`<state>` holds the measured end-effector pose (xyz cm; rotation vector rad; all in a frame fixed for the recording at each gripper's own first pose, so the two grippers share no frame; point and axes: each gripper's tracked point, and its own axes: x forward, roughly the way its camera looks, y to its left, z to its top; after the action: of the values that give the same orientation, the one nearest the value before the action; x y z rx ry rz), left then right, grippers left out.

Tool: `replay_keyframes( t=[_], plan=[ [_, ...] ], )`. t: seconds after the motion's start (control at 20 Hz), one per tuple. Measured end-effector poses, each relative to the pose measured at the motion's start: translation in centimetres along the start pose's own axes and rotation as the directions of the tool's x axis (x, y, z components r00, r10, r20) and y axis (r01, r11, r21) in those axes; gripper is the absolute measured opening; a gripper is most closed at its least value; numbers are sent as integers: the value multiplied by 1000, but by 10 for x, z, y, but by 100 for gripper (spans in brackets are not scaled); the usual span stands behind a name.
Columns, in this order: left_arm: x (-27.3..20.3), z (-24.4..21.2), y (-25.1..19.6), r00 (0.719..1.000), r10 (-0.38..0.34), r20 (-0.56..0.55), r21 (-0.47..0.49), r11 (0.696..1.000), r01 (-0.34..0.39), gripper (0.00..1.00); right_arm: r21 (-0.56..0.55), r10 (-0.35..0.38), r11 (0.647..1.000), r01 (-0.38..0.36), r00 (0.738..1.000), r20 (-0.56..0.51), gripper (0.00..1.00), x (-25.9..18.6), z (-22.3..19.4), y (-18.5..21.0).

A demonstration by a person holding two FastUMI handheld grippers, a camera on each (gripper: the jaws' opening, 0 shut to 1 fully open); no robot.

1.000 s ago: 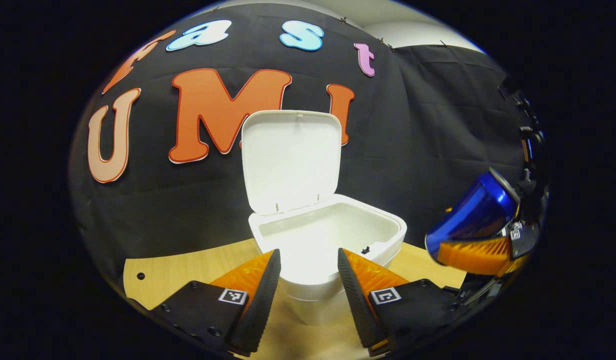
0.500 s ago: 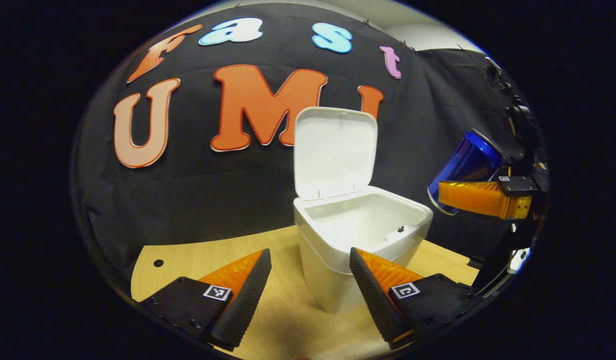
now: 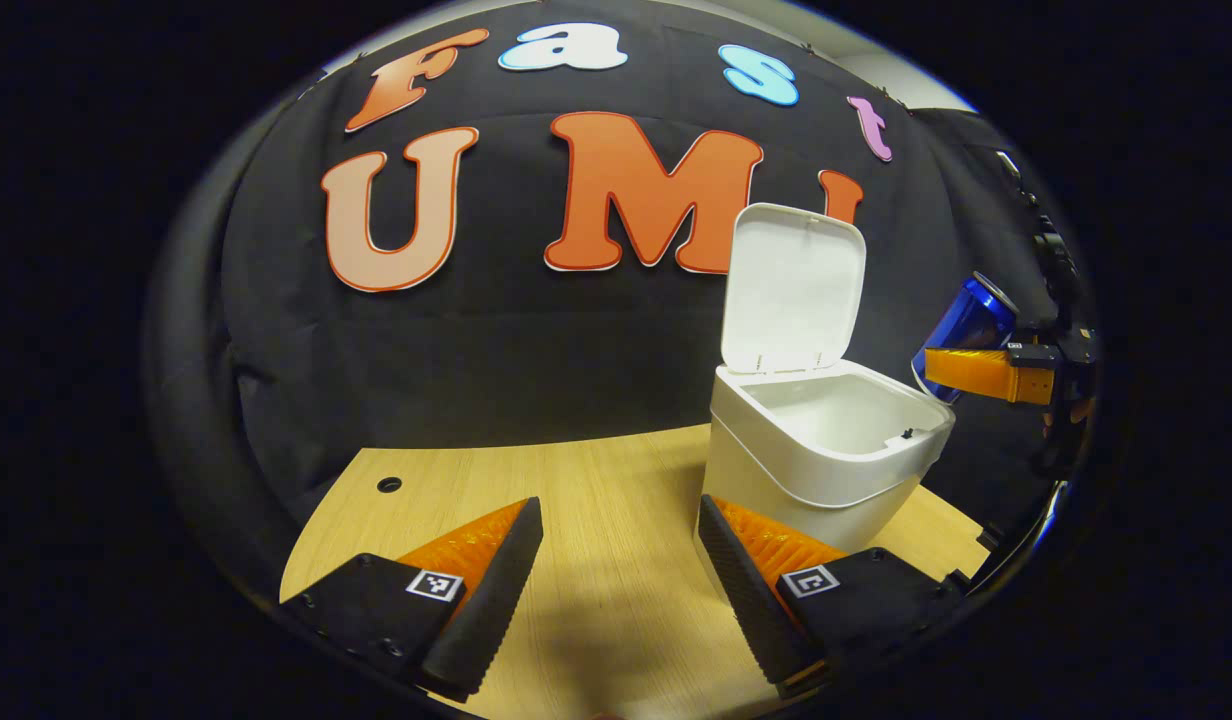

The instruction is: Press the lid of the desktop garbage bin to open it, pick up the crumpled paper on the desktop and throw it into the bin, then pick up the pop can on the desktop and drop it into the bin, and finally close the garbage bin lid.

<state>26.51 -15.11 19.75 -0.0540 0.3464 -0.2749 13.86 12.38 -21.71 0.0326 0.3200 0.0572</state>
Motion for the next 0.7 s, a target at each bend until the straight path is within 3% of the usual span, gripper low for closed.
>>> replay_keyframes(
  t=[0.4,0.55,0.7],
  plan=[
    [-1,-7,12,999,46,-20,-34,998,-47,96,-29,5,1000,-7,997,-73,77,15,-25,1],
    [-2,-12,13,999,47,-27,-58,997,-49,100,-28,1,1000,-3,996,-93,80,18,-30,-3],
    [-2,-13,16,998,55,-20,-74,996,-57,100,2,19,1000,-19,998,-59,82,17,-22,-1]
  ],
)
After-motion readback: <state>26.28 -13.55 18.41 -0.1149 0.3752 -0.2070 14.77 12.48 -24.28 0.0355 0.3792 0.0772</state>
